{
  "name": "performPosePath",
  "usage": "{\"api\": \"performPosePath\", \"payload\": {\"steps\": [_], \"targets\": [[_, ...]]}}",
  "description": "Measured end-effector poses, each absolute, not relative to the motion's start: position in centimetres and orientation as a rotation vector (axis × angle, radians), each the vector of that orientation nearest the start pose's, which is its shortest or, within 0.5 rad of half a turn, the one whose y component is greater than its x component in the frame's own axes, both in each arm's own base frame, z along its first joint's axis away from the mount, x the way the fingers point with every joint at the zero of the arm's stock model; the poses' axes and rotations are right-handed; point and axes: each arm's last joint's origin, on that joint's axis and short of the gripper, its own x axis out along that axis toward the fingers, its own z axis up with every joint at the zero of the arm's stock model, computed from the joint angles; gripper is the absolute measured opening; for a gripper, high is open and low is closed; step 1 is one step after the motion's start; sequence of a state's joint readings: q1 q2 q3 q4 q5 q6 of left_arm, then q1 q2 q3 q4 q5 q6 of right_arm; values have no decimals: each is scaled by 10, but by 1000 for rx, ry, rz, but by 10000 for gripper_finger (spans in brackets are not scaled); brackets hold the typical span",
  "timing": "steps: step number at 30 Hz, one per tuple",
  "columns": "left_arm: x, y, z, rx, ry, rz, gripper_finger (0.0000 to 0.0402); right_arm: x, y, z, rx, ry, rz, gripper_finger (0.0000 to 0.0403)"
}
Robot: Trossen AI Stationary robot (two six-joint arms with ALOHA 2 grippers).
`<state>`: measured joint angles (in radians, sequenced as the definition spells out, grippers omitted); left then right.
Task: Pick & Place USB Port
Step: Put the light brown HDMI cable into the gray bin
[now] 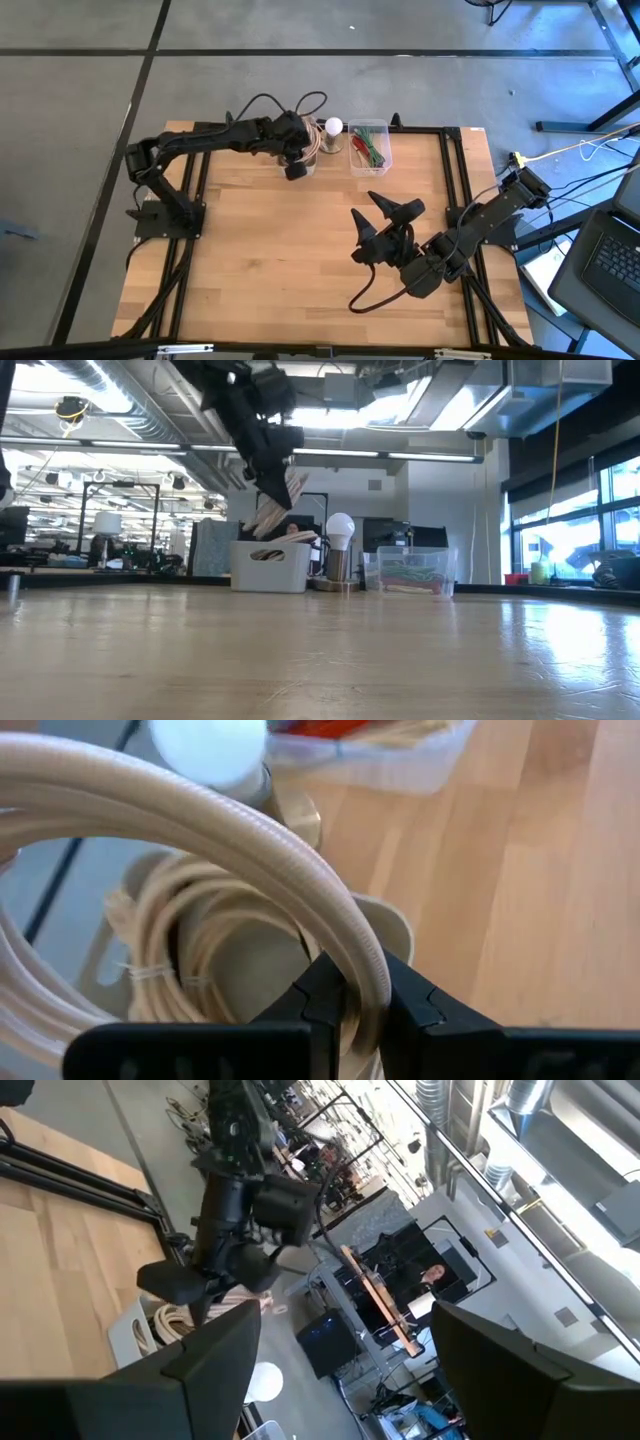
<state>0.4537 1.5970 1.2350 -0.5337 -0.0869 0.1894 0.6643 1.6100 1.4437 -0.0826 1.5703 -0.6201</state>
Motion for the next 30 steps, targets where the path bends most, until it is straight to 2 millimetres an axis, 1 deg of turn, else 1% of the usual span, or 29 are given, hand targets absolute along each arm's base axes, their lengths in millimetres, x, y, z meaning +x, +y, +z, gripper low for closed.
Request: {"api": "performPosePath", "payload": {"steps": [3,9,14,18,23,30], "targets": [[306,156,248,-9,975,416,29,292,191,369,-805,393,-850,294],[315,163,216,-24,1084,397,29,291,190,371,-804,393,-851,294],[318,176,199,-62,1091,363,29,292,189,370,-811,397,-851,294],[318,183,194,-88,1080,354,29,292,189,370,-813,398,-850,294],[319,185,195,-92,1062,348,30,292,189,370,-821,403,-851,294],[320,185,195,-76,1053,340,68,292,188,369,-821,404,-852,294]]}}
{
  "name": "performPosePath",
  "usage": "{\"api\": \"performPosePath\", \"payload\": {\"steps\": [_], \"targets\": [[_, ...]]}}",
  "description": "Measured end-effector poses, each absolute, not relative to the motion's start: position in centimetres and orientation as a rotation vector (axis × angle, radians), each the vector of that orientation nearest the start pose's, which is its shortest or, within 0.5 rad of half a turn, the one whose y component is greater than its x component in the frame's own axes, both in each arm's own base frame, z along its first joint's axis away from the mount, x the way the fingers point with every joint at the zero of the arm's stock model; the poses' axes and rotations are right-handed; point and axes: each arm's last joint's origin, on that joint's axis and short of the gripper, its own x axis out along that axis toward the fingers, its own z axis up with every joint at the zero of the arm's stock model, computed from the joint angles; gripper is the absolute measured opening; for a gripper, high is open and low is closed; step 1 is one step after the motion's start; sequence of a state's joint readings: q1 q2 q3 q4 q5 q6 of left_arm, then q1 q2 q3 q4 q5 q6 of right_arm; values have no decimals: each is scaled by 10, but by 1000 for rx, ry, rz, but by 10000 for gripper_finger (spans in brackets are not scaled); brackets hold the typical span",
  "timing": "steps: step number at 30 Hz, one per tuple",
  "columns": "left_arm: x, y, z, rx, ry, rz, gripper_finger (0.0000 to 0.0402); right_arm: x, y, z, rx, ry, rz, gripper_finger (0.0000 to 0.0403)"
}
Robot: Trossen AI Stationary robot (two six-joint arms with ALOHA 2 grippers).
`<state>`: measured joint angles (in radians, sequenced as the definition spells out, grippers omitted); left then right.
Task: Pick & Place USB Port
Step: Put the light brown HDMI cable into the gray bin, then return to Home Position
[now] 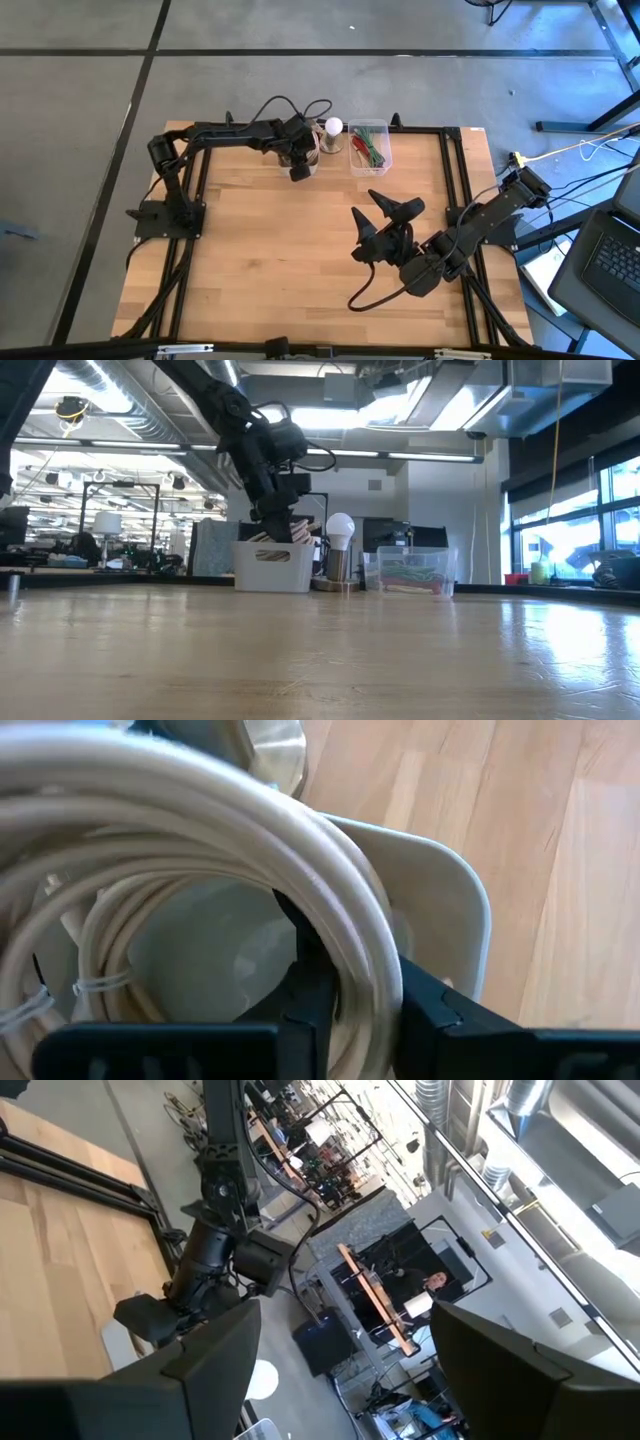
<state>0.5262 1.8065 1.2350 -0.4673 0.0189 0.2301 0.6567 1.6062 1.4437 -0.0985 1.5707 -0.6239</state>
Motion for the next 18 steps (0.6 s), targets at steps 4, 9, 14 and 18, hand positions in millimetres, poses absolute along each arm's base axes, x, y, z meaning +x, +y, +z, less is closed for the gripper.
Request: {"api": "performPosePath", "payload": {"steps": [4,9,14,18], "targets": [[320,185,195,-65,1050,336,94,292,188,369,-818,402,-852,294],[320,181,201,6,1066,378,139,292,188,369,-820,403,-852,294],[314,174,227,66,1010,427,177,292,188,369,-826,406,-851,294],[304,166,260,99,911,442,194,292,188,369,-828,407,-851,294]]}}
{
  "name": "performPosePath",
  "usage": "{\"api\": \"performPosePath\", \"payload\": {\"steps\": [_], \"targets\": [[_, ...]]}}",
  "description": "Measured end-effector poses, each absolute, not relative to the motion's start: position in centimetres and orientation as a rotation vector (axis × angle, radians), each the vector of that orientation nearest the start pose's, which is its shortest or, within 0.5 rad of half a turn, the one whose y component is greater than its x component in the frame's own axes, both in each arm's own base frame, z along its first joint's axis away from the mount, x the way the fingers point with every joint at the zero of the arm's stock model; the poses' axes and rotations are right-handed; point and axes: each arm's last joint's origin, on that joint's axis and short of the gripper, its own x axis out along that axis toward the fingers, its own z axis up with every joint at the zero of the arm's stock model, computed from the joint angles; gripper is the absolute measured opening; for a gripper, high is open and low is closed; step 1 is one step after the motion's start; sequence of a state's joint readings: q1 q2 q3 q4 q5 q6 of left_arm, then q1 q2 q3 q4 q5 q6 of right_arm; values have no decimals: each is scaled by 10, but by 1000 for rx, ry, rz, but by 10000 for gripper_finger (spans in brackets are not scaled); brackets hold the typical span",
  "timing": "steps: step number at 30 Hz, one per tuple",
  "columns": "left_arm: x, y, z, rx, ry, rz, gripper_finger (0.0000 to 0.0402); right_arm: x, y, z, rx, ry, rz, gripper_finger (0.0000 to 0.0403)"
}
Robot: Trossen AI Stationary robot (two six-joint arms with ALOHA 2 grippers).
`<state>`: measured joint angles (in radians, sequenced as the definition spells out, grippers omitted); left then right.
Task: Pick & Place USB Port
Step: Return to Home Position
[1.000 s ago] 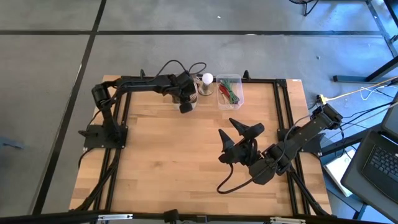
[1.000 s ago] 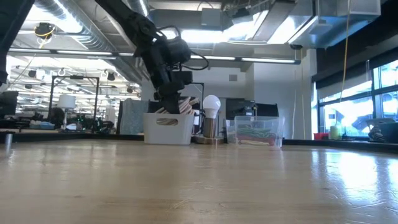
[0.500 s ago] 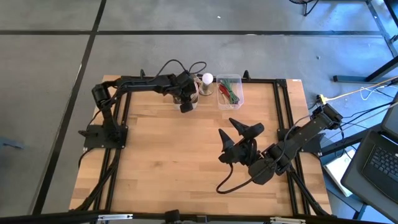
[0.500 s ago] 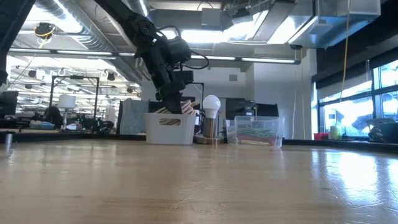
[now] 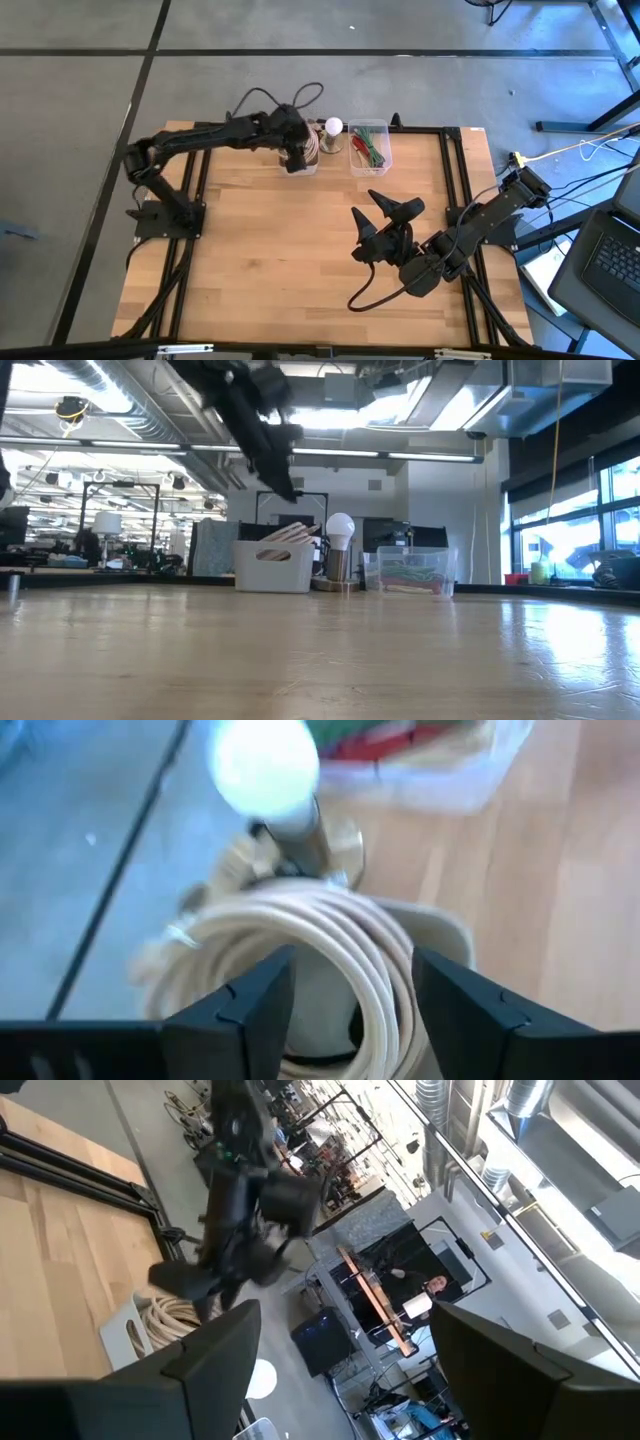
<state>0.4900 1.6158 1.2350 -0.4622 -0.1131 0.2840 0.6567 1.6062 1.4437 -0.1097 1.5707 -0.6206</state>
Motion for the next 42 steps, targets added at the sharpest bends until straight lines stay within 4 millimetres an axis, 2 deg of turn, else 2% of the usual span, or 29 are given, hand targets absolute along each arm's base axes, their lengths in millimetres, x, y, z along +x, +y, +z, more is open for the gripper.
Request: {"api": "performPosePath", "payload": {"steps": [4,7,10,14,17,20,24,27,31,33,35,38,42], "targets": [[288,153,294,101,803,438,197,292,188,369,-828,407,-851,294],[275,133,323,78,681,360,194,292,188,369,-829,407,-850,294],[263,105,349,57,564,219,189,291,189,368,-833,408,-848,294],[247,54,373,36,463,3,181,287,193,366,-822,394,-834,294],[240,9,374,59,411,-161,175,282,199,360,-767,357,-798,294],[232,-33,367,91,380,-267,169,278,205,351,-656,330,-628,294],[225,-76,344,163,365,-260,162,285,205,336,-354,404,-308,294],[225,-95,319,217,341,-234,157,301,192,316,-286,545,-221,294],[228,-93,294,314,275,-160,148,325,162,298,-341,675,-213,294],[226,-80,287,339,282,-121,141,335,141,296,-365,721,-214,291],[219,-65,290,329,280,-94,134,338,118,296,-360,792,-208,281],[194,-45,299,252,311,-108,122,321,92,303,-294,923,-210,256],[147,-31,314,151,294,-126,105,272,87,314,-178,972,-215,210]]}}
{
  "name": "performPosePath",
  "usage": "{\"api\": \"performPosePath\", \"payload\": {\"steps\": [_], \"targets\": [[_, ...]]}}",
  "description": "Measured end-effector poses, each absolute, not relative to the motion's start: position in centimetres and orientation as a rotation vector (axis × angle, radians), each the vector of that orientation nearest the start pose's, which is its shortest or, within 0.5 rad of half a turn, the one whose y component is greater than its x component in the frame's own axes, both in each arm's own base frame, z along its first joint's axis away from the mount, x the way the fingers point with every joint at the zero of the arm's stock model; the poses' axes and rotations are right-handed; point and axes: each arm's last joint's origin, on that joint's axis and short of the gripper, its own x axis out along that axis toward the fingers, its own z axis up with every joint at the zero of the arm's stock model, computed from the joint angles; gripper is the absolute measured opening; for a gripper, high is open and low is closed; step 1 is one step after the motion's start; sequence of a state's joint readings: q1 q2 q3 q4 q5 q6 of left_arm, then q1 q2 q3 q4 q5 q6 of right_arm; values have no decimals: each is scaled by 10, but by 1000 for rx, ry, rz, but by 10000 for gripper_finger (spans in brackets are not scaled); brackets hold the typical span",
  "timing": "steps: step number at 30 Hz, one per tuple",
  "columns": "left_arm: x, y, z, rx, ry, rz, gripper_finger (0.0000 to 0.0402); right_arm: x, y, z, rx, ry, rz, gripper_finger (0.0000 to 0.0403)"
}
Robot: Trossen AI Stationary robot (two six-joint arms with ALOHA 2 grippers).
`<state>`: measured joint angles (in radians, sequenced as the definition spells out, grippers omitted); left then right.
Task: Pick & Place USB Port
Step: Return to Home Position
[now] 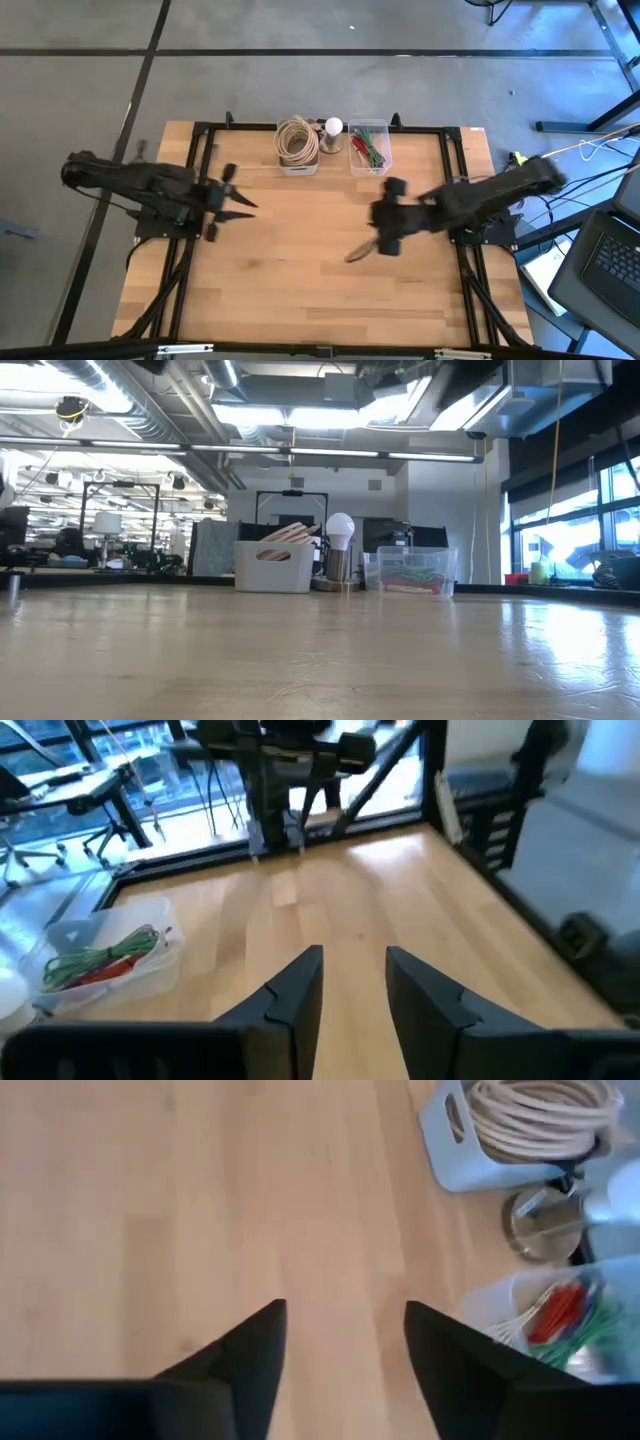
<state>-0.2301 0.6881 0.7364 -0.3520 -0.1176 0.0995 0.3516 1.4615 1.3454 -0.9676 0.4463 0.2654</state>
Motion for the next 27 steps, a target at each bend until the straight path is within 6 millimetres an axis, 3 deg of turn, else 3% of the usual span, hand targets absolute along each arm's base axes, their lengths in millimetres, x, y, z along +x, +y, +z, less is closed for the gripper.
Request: {"api": "performPosePath", "payload": {"steps": [3,5,8,12,15,21,24,27], "targets": [[114,-26,321,97,230,-142,94,227,91,325,-65,852,-208,177],[97,-23,319,77,169,-157,89,197,93,322,-12,768,-207,158],[76,-18,308,33,110,-162,84,158,89,310,72,653,-220,136],[61,-13,287,-17,45,-129,84,123,82,283,192,573,-211,113],[58,-12,269,-59,29,-121,86,114,81,264,237,498,-181,93],[69,-16,230,-138,68,-127,79,114,89,222,233,395,-87,43],[74,-18,218,-167,92,-144,70,115,92,206,249,356,-51,12],[78,-19,210,-163,83,-153,54,115,93,192,247,307,-13,7]]}}
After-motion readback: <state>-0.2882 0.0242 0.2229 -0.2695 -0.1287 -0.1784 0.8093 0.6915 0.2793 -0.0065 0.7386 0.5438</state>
